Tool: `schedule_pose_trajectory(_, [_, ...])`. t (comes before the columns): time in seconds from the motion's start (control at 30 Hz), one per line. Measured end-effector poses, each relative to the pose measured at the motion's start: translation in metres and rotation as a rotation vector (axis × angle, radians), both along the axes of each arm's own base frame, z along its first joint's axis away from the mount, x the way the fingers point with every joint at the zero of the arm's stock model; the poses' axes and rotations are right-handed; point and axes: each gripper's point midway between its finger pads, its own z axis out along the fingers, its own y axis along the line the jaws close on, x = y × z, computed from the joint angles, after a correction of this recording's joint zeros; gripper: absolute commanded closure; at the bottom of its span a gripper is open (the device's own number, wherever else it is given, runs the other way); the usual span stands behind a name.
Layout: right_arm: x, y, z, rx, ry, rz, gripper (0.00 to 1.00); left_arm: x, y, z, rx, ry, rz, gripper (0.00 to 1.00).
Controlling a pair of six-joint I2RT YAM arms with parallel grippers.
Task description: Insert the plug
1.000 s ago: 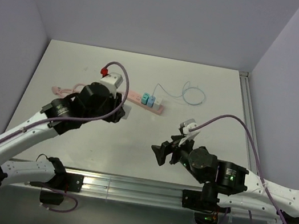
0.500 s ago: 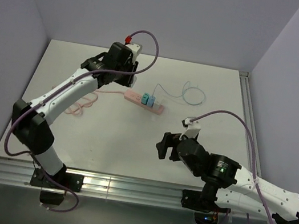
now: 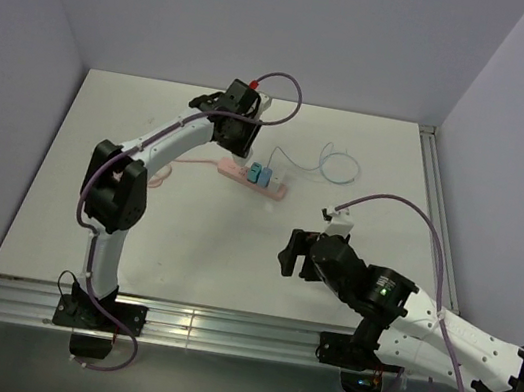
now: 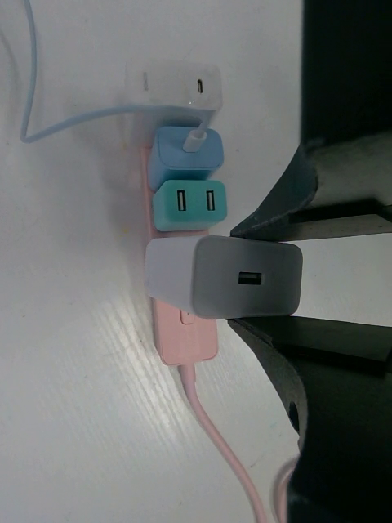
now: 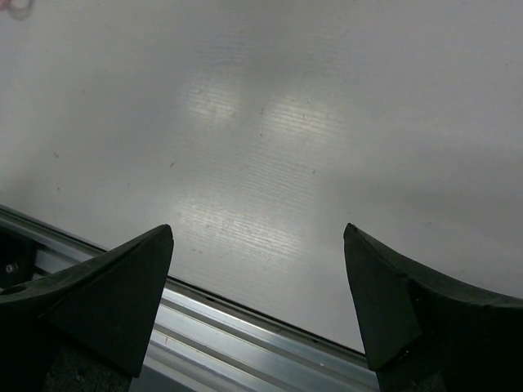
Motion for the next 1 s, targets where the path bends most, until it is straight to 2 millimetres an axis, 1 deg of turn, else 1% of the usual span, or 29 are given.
schedule_pose_trajectory(0.1, [-0.001, 0.002, -0.002, -0.001, 0.011, 0.009, 0.09, 0.007, -0.004, -0.014, 0.006, 0.039, 0.002, 1.00])
schedule_pose_trajectory(0.2, [-0.002, 0.004, -0.005, -0.007, 0.020, 0.015, 0.09, 0.010, -0.008, -0.021, 0.005, 0.066, 0.010, 1.00])
schedule_pose_trajectory(0.4, [-0.003, 0.005, -0.006, -0.010, 0.027, 0.023, 0.09, 0.007, -0.006, -0.026, -0.005, 0.093, 0.044, 1.00])
schedule_pose_trajectory(0.57, [-0.003, 0.005, -0.005, -0.003, 0.025, 0.025, 0.09, -0.003, -0.003, -0.043, 0.011, 0.137, 0.069, 1.00])
schedule_pose_trajectory(1.0, [-0.003, 0.008, -0.002, 0.015, 0.023, 0.033, 0.10, -0.006, -0.007, -0.043, 0.028, 0.111, 0.083, 1.00])
